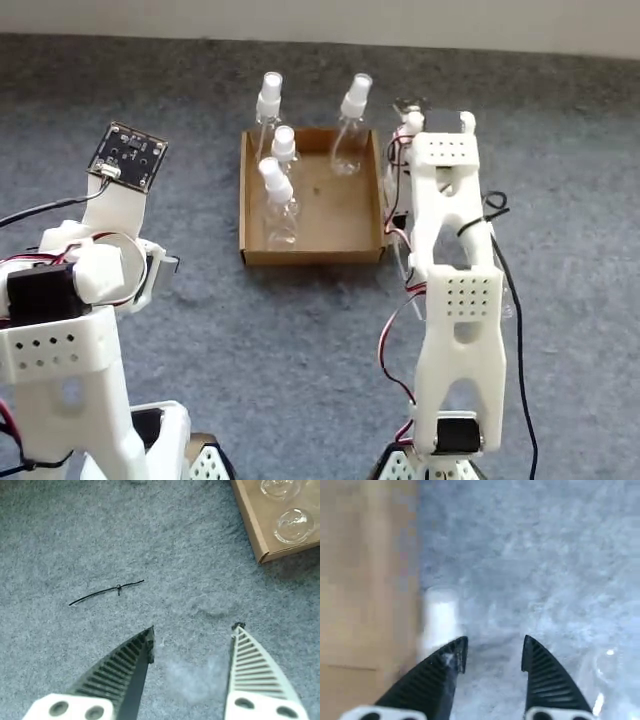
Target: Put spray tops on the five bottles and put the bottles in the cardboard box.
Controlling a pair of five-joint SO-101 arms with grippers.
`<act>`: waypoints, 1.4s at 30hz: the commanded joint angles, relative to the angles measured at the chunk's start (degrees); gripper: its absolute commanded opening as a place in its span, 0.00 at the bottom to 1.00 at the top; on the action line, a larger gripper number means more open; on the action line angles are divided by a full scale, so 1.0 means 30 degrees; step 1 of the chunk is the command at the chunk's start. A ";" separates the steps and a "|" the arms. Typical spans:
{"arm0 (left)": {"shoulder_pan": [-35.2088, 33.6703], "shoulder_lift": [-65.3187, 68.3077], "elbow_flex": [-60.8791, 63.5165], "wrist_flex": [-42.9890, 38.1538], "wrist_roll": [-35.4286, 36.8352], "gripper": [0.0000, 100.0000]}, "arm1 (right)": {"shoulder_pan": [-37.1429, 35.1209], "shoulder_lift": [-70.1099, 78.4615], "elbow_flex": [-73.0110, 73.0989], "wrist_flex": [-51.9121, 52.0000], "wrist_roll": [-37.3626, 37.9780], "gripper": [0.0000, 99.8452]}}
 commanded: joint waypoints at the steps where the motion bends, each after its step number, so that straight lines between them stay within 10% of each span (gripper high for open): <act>1: -0.0308 0.0044 -0.0103 -0.0205 0.0147 0.23 | 0.1451 -0.0396 -0.1919 0.0278 -0.0176 0.16; 42: -0.0308 0.0044 -0.0103 -0.0264 0.0117 0.23 | -0.2125 -0.2095 0.0513 -0.0308 -0.1612 0.16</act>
